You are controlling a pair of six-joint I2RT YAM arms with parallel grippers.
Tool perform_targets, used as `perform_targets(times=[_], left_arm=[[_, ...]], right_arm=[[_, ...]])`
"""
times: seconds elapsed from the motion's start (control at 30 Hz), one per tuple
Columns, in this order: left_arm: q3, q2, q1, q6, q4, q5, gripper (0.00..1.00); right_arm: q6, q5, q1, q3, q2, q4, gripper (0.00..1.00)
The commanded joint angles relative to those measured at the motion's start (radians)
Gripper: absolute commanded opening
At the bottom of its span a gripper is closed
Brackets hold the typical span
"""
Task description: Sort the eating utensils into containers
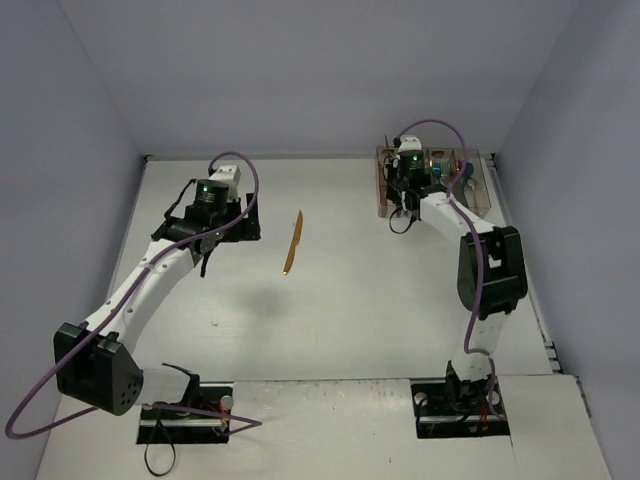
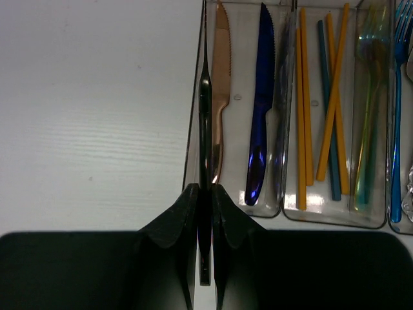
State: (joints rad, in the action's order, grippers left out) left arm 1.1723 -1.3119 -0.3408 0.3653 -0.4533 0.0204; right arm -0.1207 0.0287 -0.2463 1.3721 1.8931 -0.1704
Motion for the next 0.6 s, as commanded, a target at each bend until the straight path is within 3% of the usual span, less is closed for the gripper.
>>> perform_targets(times=[0.0, 0.33, 0.57], left_arm=[[-0.034, 0.058, 0.003, -0.044, -0.021, -0.011, 0.79], [-0.085, 0.095, 0.002, -0.04, -0.047, -0.004, 0.79], [-0.078, 0.065, -0.014, -0.018, -0.041, 0.01, 0.79]], right_arm=[[0.024, -0.006, 0.032, 0.122, 0.069, -0.055, 0.0], [0.042, -0.02, 0.061, 0.255, 0.237, -0.057, 0.01], [0.044, -0.016, 0.059, 0.232, 0.227, -0.056, 0.3]])
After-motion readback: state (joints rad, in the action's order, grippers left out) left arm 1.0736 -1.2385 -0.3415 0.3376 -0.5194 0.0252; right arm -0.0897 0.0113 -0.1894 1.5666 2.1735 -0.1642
